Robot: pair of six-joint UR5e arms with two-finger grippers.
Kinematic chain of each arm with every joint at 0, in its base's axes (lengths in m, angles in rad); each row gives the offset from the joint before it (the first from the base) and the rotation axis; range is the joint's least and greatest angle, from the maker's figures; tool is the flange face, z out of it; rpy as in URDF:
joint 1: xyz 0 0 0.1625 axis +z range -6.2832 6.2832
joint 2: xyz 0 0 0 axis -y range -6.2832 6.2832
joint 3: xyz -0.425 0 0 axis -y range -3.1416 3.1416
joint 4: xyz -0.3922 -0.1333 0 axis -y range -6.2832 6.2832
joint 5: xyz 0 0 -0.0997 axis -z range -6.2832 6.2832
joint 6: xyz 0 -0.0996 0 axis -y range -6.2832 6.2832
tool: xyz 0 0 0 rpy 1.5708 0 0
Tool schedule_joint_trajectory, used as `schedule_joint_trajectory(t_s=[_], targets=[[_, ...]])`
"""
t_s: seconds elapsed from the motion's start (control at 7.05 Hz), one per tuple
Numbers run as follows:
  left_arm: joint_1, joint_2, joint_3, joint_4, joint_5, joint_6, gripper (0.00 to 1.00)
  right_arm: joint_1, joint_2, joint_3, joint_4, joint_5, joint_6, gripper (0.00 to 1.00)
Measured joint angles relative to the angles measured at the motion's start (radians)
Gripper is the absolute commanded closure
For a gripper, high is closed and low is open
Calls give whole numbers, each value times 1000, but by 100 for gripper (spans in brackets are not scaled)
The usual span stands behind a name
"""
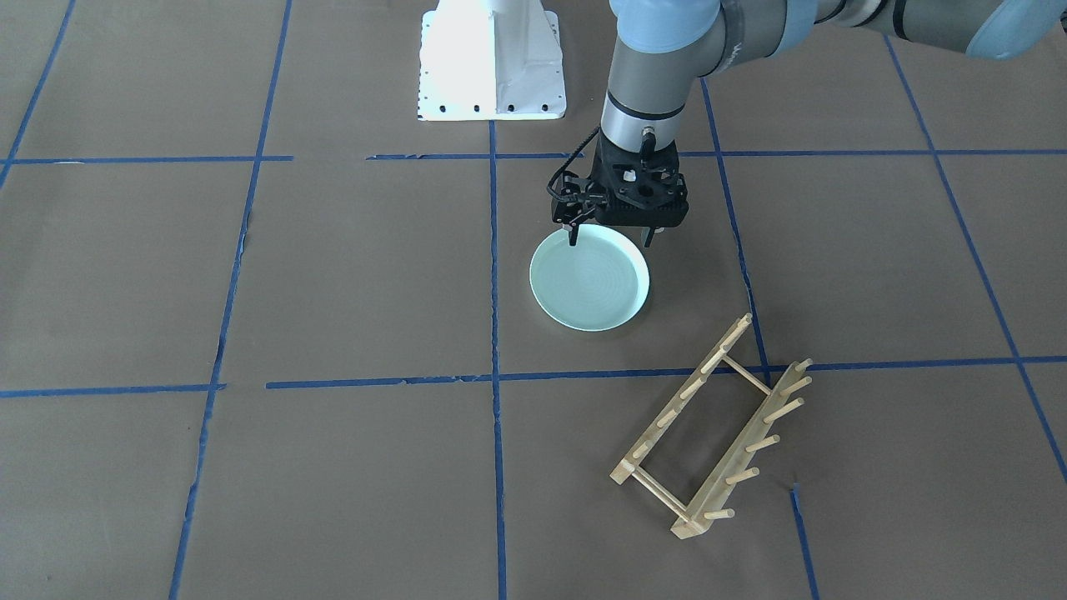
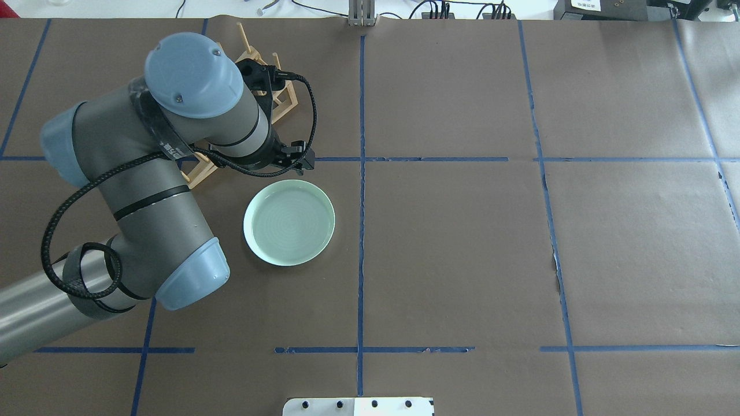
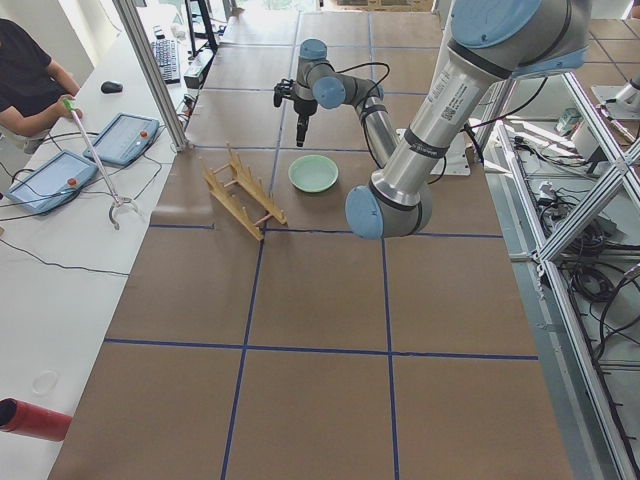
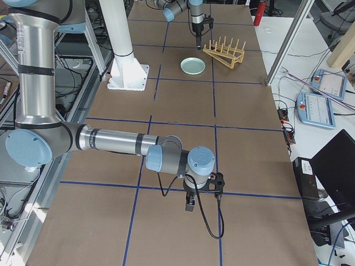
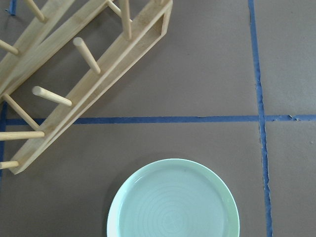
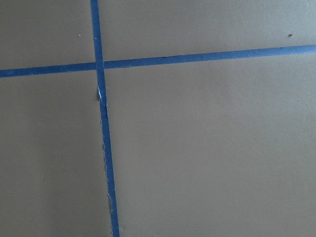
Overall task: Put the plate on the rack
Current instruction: 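Move the left gripper over the pale green plate, then lower the left gripper and grasp the plate's rim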
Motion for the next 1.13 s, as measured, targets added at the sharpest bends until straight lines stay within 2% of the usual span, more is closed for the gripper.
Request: schedule_joint_trajectory(t_s=[0.28, 0.71, 0.99, 1.13], targets=[[77, -29, 67, -17, 72, -79, 0, 0, 0, 0, 0, 0, 0, 0], [143, -51, 233, -190, 102, -190, 0, 0, 0, 0, 0, 0, 0, 0], [169, -65, 305, -248, 147, -217, 0, 0, 0, 0, 0, 0, 0, 0], [179, -70, 317, -255, 158, -219, 7, 0, 0, 0, 0, 0, 0, 0]])
